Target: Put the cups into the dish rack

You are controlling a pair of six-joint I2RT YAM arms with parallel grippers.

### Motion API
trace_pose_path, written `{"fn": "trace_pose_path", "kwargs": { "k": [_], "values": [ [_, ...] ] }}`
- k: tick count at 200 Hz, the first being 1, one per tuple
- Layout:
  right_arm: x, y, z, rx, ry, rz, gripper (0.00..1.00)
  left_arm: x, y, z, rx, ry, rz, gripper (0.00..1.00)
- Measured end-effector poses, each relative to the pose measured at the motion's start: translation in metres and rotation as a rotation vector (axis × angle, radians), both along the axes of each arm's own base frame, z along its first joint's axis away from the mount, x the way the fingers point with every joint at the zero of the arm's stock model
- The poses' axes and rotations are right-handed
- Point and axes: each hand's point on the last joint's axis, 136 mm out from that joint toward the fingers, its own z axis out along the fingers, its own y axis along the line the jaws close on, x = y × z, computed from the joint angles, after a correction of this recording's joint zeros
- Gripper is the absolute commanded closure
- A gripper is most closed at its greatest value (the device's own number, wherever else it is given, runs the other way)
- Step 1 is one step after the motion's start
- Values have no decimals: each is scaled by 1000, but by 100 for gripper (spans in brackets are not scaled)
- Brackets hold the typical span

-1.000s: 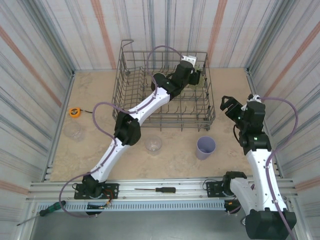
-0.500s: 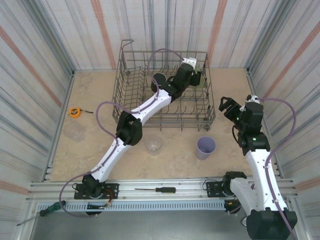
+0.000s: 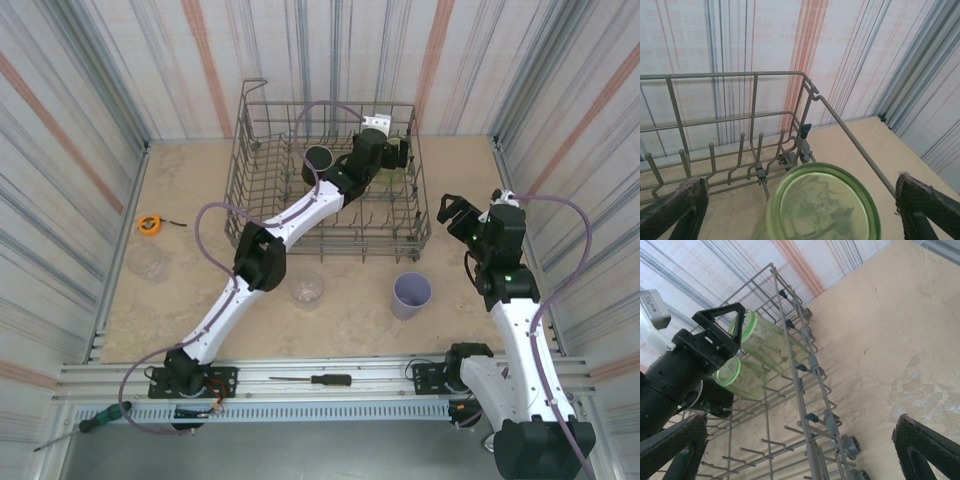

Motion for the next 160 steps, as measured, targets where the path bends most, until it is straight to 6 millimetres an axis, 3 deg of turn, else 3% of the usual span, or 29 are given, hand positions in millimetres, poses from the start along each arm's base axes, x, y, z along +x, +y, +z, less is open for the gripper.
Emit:
{"fn": "trace_pose_path", "kwargs": {
  "k": [25,72,107,140,160],
  "values": [
    [4,1,-6,-4,21,8,1,-1,2,-11,-17,21,9,1],
    [18,7,-25,14,125,40,1,-9,7,9,-45,33,8,1],
    [22,5,-21,20,154,37,1,-23,20,57,-92,16,11,1],
    [18,-6,-15,9,180,-25,1,-47,43,115,-136,-17,11,1],
    [14,-14,-13,0,194,-69,1,-61,57,141,-151,-32,10,1]
  ]
}}
